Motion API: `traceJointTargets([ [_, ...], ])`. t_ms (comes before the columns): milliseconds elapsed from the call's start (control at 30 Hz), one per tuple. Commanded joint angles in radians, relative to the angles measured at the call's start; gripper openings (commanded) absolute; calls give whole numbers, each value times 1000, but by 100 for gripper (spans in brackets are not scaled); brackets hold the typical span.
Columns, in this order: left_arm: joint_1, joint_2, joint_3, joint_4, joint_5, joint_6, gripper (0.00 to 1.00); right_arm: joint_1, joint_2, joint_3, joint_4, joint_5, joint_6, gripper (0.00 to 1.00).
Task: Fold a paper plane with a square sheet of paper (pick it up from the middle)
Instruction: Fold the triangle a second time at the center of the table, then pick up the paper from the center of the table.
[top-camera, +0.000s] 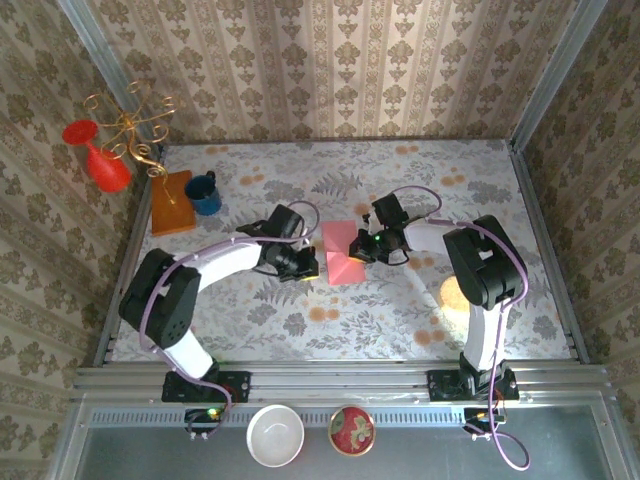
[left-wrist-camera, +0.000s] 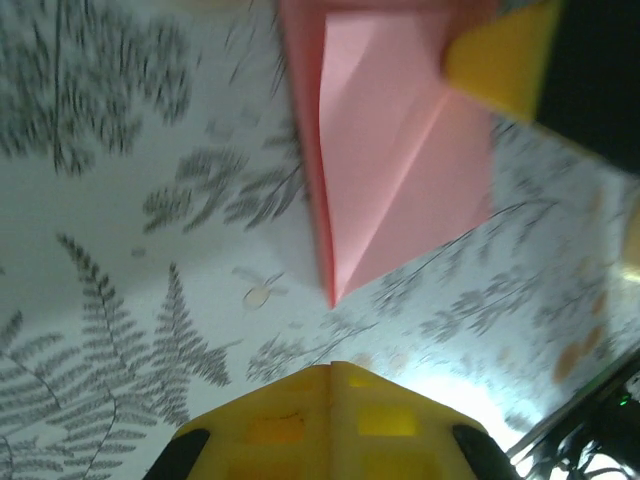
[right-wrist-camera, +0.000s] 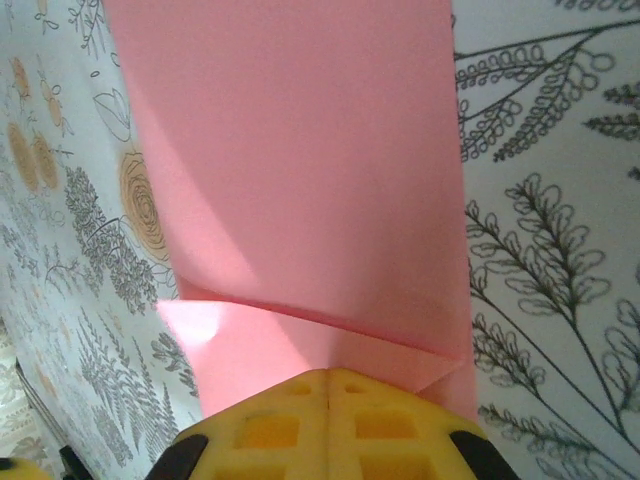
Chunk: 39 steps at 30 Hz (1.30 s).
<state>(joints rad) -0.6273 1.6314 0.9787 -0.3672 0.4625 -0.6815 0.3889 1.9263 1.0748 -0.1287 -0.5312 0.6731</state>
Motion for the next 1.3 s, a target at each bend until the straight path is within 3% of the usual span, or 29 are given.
traceJointTargets([
  [0,2,1,36,121,-13,-28,8,-5,-86,11,-17,-2,53,15],
  [200,-17,136,120,257,40,-88,12,-16,-151,-64,29,22,153,34],
  [500,-17,294,245,211,8,-75,13,-30,-151,-159,110,33,259,40],
  [1067,18,348,127,262,-30,-124,13,-19,-101,-135,126,-5,270,40],
  [1267,30,349,101,271,-25,-133,12,-9,-93,-125,140,-9,276,33],
])
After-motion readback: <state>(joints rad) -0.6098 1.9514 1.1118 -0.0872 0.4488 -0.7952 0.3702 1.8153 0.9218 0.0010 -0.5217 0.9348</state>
